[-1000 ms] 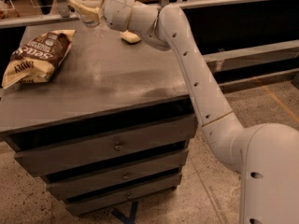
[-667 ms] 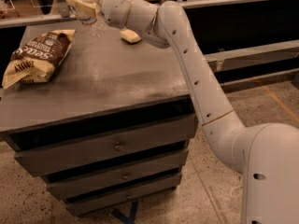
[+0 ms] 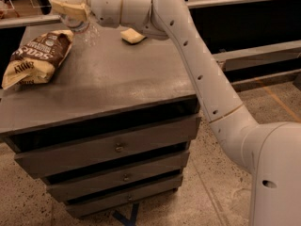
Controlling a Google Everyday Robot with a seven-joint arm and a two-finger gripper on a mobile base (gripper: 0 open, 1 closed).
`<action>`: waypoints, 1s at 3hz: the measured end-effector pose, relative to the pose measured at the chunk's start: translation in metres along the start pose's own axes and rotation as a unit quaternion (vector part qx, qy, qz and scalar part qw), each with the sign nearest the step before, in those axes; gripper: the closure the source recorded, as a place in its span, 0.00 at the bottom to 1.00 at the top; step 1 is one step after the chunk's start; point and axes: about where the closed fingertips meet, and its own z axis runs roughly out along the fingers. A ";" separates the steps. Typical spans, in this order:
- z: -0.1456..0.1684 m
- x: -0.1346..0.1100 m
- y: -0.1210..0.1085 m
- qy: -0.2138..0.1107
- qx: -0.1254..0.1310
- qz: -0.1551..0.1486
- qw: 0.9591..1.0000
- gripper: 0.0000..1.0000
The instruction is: Move water bottle near brown chip bag
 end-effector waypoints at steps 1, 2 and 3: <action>0.021 0.007 0.022 -0.025 -0.034 -0.005 0.999 1.00; 0.049 0.014 0.037 -0.037 -0.089 -0.070 0.993 1.00; 0.063 0.016 0.041 -0.029 -0.154 -0.124 0.980 1.00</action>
Offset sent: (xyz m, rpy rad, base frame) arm -0.0383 0.0726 -0.0402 -0.1309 -0.4401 0.3757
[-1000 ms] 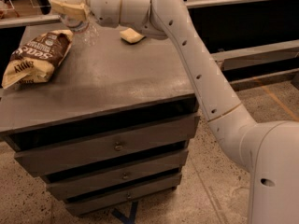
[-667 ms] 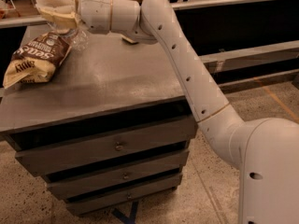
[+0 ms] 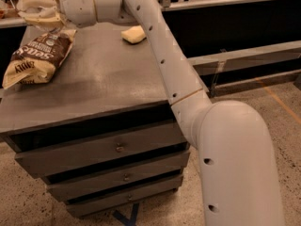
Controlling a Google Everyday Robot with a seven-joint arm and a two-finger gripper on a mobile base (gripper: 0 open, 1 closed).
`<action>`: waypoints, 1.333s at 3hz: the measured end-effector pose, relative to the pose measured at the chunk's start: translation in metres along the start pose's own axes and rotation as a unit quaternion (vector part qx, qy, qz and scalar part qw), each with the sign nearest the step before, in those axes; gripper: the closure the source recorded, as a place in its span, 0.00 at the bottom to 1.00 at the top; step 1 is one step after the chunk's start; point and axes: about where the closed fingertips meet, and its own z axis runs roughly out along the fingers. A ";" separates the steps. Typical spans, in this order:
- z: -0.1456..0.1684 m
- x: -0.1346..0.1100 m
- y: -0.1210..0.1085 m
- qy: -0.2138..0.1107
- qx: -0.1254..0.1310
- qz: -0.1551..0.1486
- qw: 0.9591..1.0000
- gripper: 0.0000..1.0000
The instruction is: Move water bottle near brown chip bag
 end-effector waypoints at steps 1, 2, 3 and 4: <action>0.000 0.003 0.016 0.020 -0.078 -0.017 0.997 1.00; -0.007 0.005 0.040 0.050 -0.161 -0.019 0.985 1.00; -0.011 0.005 0.046 0.091 -0.212 -0.044 0.972 1.00; -0.003 0.009 0.043 0.107 -0.234 -0.076 0.963 1.00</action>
Offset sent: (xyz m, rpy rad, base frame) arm -0.0182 -0.0430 -0.0509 -0.5031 -0.1928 0.2274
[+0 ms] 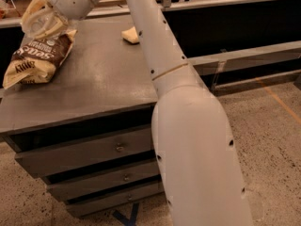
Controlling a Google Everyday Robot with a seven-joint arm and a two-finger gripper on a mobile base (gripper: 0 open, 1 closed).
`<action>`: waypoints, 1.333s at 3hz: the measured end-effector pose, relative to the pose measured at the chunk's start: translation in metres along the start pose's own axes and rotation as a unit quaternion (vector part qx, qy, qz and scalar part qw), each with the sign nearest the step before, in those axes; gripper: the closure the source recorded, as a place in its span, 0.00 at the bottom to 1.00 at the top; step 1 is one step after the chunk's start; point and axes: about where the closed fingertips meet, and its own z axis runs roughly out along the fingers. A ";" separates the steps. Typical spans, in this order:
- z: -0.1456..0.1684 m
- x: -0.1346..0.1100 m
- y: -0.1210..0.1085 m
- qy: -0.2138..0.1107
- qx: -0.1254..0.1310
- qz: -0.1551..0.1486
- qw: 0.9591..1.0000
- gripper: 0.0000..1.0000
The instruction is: Move water bottle near brown chip bag
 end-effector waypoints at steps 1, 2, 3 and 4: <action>0.014 0.005 -0.007 0.006 -0.013 -0.011 1.000 1.00; 0.023 0.020 -0.003 0.010 -0.024 0.024 0.999 1.00; 0.020 0.033 0.003 0.030 -0.034 0.072 0.996 1.00; 0.013 0.041 0.006 0.039 -0.031 0.112 0.992 1.00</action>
Offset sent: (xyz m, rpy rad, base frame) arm -0.0124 -0.0425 -0.0638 -0.4199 0.1793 0.1700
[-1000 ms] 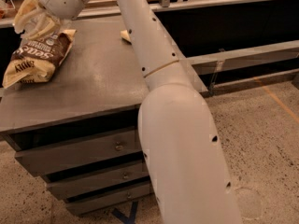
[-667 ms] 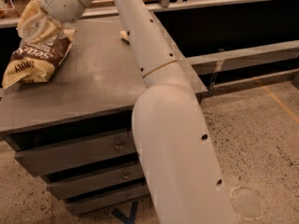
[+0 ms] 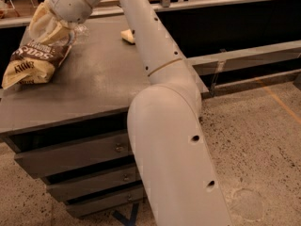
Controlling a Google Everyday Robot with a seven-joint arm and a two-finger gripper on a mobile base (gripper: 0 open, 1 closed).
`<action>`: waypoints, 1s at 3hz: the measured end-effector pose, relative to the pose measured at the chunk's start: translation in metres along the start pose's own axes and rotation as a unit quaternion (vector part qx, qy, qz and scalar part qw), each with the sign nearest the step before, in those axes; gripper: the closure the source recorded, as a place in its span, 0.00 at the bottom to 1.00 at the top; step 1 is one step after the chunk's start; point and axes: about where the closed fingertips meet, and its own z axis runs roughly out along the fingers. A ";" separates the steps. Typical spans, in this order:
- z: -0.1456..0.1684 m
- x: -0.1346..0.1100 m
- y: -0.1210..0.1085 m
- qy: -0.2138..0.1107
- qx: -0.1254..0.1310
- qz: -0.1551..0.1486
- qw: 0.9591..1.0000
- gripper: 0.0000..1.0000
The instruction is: Move water bottle near brown chip bag
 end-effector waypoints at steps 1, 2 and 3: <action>0.002 -0.001 -0.002 -0.027 0.005 0.019 0.999 0.82; 0.002 -0.004 -0.003 -0.049 0.008 0.026 0.998 0.59; 0.003 -0.006 -0.003 -0.060 0.007 0.030 0.998 0.36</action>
Offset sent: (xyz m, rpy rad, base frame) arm -0.0333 -0.0676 -0.0190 -0.1930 0.1851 0.2859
